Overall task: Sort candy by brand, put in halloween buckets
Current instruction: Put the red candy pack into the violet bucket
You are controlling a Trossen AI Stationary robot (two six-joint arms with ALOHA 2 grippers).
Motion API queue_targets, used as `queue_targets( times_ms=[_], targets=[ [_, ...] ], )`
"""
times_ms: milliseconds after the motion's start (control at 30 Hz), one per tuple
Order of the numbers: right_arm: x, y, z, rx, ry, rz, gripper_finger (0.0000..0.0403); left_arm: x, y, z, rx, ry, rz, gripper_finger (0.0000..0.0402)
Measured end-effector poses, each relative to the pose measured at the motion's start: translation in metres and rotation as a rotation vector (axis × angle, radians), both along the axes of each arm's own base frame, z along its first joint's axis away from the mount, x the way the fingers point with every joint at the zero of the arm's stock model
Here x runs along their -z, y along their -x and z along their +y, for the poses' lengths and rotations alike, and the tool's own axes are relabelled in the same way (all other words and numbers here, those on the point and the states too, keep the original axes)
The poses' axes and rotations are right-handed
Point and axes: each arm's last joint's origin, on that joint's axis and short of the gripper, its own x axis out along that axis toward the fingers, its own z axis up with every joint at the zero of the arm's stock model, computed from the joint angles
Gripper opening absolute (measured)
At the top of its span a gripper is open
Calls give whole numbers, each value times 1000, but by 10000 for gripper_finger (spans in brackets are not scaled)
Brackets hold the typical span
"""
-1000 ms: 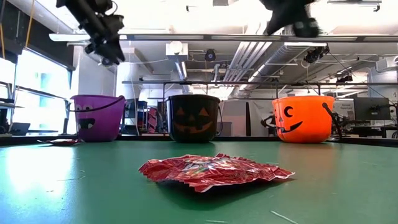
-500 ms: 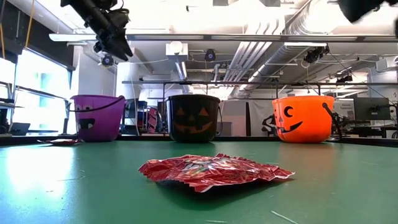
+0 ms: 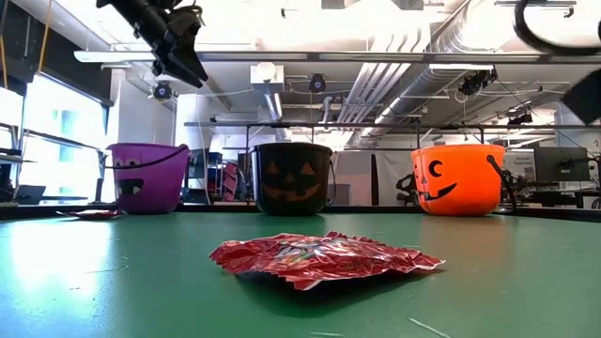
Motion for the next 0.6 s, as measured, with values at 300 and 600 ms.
queue_targets(
  times_ms=[300, 600],
  targets=[
    [29, 6, 0, -35, 25, 48, 192, 0, -5, -5, 32, 0, 2, 161],
    [34, 10, 4, -55, 8, 26, 154, 0, -7, -7, 43, -1, 4, 161]
  ],
)
